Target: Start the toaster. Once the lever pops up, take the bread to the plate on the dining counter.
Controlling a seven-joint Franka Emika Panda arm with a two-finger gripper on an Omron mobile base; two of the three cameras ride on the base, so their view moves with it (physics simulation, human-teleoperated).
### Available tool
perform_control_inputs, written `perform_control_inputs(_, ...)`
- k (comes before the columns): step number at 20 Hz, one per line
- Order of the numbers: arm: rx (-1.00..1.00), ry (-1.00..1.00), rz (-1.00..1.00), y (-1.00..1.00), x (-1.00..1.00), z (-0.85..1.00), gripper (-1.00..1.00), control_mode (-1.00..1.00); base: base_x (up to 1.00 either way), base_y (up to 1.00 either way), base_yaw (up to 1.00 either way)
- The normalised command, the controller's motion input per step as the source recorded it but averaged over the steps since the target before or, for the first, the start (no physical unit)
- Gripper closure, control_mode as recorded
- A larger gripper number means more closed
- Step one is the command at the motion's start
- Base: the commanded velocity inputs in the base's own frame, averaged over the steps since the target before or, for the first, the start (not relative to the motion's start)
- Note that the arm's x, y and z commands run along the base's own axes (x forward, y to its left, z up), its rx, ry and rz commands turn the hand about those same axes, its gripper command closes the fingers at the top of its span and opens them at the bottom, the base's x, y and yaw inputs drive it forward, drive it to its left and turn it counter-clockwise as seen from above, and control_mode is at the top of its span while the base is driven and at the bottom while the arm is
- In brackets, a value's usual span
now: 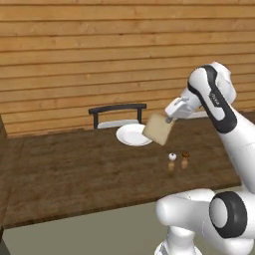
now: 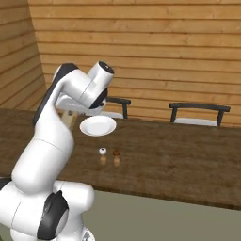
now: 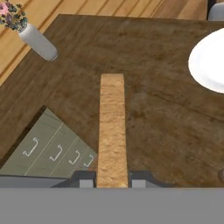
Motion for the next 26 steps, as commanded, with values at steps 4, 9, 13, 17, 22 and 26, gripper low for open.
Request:
perform_control_inputs(4, 0.0, 0.0, 0.14, 0.17, 0.02, -0.35, 1.0, -1.0, 0.0, 0.0, 0.0)
perform_control_inputs(9, 0.0, -0.03, 0.04, 0.0, 0.14, -0.18, 1.0, -1.0, 0.0, 0.0, 0.0)
perform_control_inputs(13, 0.0, -0.02, 0.0, 0.0, 0.6, -0.06, 1.0, -1.0, 0.0, 0.0, 0.0)
perform_control_inputs(17, 0.0, 0.0, 0.0, 0.0, 0.79, -0.06, 1.0, -1.0, 0.0, 0.0, 0.0)
perform_control_inputs(22, 0.0, 0.0, 0.0, -0.06, 0.6, -0.17, 1.0, -1.0, 0.0, 0.0, 0.0)
perform_control_inputs(26, 0.0, 0.05, -0.01, 0.0, 0.42, -0.04, 1.0, -1.0, 0.0, 0.0, 0.0)
